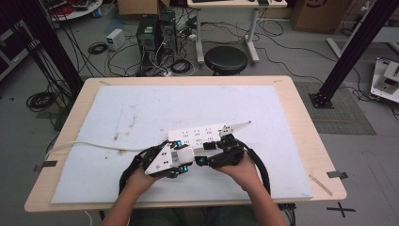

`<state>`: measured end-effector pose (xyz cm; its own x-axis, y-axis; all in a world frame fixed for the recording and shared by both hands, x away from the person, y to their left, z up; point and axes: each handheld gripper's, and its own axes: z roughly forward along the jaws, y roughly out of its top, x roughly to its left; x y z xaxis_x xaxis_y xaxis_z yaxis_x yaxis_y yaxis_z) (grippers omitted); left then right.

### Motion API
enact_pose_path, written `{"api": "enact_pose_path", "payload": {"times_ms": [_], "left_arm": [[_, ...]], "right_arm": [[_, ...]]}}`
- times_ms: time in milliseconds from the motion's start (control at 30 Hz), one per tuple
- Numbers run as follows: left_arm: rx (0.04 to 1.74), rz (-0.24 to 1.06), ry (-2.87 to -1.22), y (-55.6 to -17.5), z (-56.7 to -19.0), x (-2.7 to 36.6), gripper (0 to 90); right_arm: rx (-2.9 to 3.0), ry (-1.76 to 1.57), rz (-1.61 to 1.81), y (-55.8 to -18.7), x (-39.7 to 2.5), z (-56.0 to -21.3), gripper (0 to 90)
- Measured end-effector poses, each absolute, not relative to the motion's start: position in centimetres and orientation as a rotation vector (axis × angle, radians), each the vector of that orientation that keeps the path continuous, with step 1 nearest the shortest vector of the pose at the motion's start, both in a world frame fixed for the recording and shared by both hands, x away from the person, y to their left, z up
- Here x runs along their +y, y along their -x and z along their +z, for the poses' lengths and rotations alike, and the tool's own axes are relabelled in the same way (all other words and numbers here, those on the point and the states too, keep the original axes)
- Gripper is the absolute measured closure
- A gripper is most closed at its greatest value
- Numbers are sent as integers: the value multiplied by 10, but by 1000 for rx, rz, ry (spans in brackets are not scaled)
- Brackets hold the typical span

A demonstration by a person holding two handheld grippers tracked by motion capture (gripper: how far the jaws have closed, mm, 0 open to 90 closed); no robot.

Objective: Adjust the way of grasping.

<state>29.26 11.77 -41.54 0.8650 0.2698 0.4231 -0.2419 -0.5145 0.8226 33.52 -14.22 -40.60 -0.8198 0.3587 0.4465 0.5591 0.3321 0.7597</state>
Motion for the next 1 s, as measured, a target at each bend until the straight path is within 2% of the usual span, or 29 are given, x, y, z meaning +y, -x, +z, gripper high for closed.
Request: {"api": "enact_pose_path", "payload": {"times_ms": [300,333,533,567,633,667,1000], "left_arm": [[-4,677,-1986,-288,-416,110,425],[-9,690,-1978,-287,-415,108,425],[-18,697,-1963,-287,-414,105,425],[-19,693,-1962,-286,-414,105,425],[-26,699,-1954,-286,-414,104,425],[-26,696,-1955,-286,-413,104,425],[-37,708,-1950,-285,-412,102,425]], "right_arm": [[-2257,817,-1517,-338,-136,-411,199],[-2238,811,-1510,-339,-134,-413,229],[-2183,801,-1507,-342,-132,-416,274],[-2181,795,-1512,-342,-132,-417,327],[-2171,786,-1516,-343,-132,-417,347],[-2162,778,-1515,-343,-131,-417,384],[-2151,754,-1513,-344,-130,-420,520]]}}
